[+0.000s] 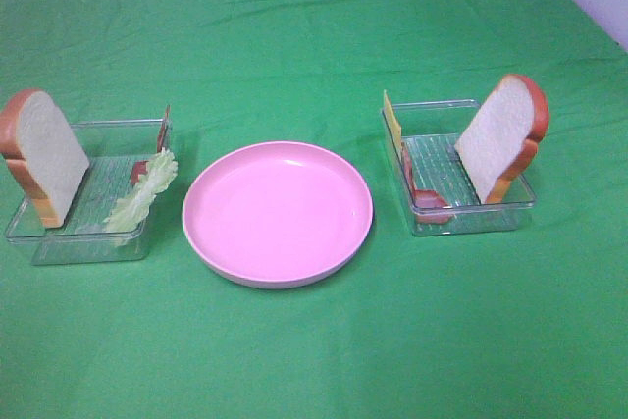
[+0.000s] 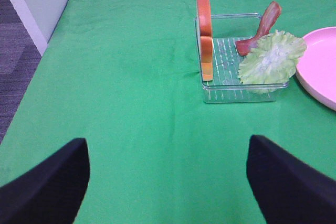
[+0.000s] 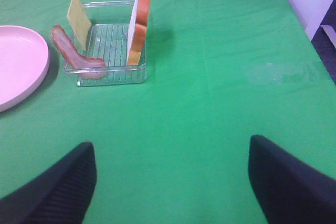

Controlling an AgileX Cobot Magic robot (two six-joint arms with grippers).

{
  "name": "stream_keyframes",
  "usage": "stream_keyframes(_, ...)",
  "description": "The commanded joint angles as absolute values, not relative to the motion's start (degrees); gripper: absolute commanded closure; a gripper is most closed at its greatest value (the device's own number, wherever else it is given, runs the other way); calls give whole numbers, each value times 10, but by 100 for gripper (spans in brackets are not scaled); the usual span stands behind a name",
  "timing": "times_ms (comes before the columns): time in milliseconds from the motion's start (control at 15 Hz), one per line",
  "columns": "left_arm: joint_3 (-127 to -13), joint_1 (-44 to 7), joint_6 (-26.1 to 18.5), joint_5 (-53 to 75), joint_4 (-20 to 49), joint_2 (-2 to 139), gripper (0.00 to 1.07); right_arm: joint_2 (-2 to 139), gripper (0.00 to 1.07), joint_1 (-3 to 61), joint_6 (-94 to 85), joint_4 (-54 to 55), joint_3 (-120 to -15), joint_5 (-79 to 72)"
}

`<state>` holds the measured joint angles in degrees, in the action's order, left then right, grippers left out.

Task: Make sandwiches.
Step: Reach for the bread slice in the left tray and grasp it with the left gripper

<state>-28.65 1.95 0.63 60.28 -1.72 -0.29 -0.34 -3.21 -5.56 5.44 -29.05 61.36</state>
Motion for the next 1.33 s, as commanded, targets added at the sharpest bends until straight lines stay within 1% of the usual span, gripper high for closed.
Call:
stream_keyframes(67, -285, 20, 6, 598, -18, -15, 29, -10, 32, -36, -61, 52, -290, 608)
stream_keyframes(1333, -285, 20, 6, 598, -18, -15, 29, -10, 32, -36, -61, 52, -290, 608)
